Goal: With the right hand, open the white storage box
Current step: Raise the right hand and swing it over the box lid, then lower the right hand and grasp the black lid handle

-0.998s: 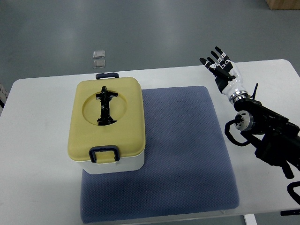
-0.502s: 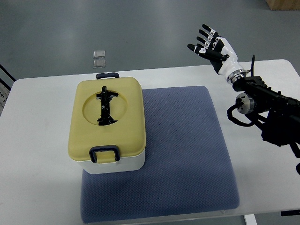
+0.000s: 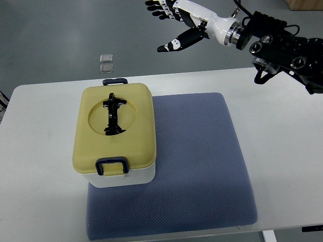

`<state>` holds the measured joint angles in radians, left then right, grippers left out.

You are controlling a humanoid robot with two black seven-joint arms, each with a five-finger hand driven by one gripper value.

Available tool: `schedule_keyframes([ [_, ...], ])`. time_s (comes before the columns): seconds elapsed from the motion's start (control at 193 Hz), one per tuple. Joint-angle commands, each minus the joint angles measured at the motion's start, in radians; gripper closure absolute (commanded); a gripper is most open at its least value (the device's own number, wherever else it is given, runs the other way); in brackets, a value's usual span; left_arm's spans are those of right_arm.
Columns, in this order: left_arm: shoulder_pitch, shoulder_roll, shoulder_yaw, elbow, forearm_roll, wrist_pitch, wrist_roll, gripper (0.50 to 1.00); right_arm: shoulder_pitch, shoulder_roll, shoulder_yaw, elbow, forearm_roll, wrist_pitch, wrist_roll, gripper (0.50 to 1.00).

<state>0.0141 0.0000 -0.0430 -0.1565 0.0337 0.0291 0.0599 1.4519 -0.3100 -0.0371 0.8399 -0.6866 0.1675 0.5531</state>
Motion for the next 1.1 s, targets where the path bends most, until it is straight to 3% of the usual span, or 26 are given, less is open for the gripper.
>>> schedule_keyframes([
  [0.0, 0.000, 0.000, 0.000, 0.000, 0.000, 0.000, 0.000, 0.500, 0.081, 0.014, -0.012, 0.044, -0.145, 0.026, 0.001, 0.572],
  [0.233, 0.001, 0.000, 0.000, 0.000, 0.000, 0.000, 0.000, 0.500, 0.186, 0.127, -0.014, 0.064, -0.438, 0.102, -0.001, 0.572],
  [0.388, 0.000, 0.000, 0.000, 0.000, 0.000, 0.000, 0.000, 0.500, 0.220, 0.203, -0.015, 0.064, -0.622, 0.110, -0.001, 0.572],
  [0.569, 0.000, 0.000, 0.000, 0.000, 0.000, 0.000, 0.000, 0.500, 0.278, 0.246, -0.055, 0.100, -0.699, 0.173, 0.027, 0.572],
  [1.097, 0.000, 0.000, 0.000, 0.000, 0.000, 0.000, 0.000, 0.500, 0.303, 0.310, -0.187, 0.105, -0.800, 0.113, 0.031, 0.581],
])
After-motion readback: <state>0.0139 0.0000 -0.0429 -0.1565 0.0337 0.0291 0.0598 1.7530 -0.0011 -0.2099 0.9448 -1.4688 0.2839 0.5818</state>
